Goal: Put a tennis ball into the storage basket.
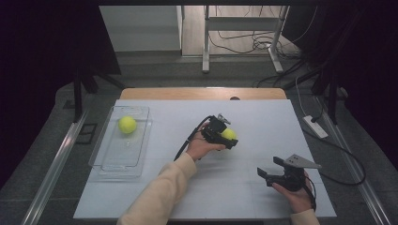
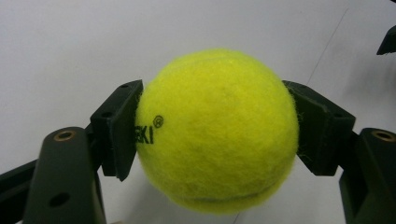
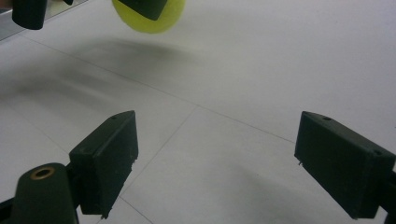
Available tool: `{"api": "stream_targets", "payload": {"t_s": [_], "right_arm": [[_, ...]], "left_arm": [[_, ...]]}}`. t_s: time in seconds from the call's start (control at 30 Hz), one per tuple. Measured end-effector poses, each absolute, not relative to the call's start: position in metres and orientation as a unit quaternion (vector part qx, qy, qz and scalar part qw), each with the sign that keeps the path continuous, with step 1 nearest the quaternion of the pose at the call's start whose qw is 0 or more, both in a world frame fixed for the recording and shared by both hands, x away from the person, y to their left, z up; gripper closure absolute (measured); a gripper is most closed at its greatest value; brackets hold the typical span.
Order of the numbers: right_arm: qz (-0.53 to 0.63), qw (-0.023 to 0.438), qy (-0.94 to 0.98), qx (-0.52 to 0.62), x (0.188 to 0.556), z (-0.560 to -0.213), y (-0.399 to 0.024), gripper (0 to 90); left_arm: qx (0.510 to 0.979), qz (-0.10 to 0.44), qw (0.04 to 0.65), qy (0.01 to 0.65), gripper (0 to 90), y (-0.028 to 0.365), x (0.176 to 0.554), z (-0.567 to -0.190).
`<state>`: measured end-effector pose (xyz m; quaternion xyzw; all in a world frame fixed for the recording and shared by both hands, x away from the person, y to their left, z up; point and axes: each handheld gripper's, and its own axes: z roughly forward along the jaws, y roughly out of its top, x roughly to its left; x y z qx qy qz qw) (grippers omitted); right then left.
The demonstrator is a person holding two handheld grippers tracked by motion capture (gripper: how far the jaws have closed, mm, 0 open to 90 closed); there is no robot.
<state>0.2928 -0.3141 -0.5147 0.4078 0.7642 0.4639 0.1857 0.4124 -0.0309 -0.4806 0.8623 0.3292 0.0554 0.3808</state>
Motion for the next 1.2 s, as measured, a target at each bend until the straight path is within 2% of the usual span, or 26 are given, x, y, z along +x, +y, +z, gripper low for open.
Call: {"api": "stream_targets", "payload": {"t_s": [1.2], "right_arm": [[0.462,0.187,0.766,0.407,0.293,-0.515,-0.313,13.4]], "left_arm": [[0.839,0.082,0.419,0.337,26.9,-0.001,0.401,-0.455]]}}
